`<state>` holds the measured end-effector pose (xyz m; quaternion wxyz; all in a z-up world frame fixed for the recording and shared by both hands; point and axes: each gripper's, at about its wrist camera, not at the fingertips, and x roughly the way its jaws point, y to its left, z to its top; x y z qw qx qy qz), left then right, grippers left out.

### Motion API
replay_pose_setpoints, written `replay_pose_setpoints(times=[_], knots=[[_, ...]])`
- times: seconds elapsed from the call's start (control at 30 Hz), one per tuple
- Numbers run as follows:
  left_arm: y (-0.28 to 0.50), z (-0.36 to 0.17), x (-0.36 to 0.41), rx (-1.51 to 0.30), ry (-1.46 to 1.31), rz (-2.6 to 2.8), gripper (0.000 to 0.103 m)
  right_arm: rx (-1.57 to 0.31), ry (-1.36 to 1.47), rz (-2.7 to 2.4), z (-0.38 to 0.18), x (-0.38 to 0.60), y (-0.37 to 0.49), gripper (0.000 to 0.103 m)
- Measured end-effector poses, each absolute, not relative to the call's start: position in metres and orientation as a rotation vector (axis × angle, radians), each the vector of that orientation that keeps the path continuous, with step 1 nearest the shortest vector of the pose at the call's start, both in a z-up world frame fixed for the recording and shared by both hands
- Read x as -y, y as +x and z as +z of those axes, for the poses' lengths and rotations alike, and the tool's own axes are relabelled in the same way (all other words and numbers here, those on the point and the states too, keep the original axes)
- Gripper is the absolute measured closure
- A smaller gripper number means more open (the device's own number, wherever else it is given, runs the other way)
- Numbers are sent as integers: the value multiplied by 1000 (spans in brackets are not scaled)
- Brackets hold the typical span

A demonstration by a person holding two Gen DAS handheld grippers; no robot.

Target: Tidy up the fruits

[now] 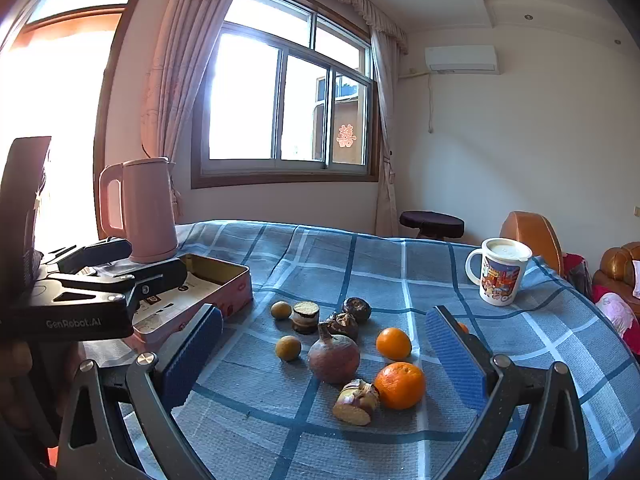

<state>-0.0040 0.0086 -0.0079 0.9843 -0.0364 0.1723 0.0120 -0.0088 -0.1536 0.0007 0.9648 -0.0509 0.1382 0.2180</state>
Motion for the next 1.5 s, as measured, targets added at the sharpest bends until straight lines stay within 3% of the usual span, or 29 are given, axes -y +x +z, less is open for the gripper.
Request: replay_pose_setpoints(times=[1.5], knots=[[-5, -12, -15, -359, -68, 31, 0, -312, -115, 471, -14, 143, -11, 1]])
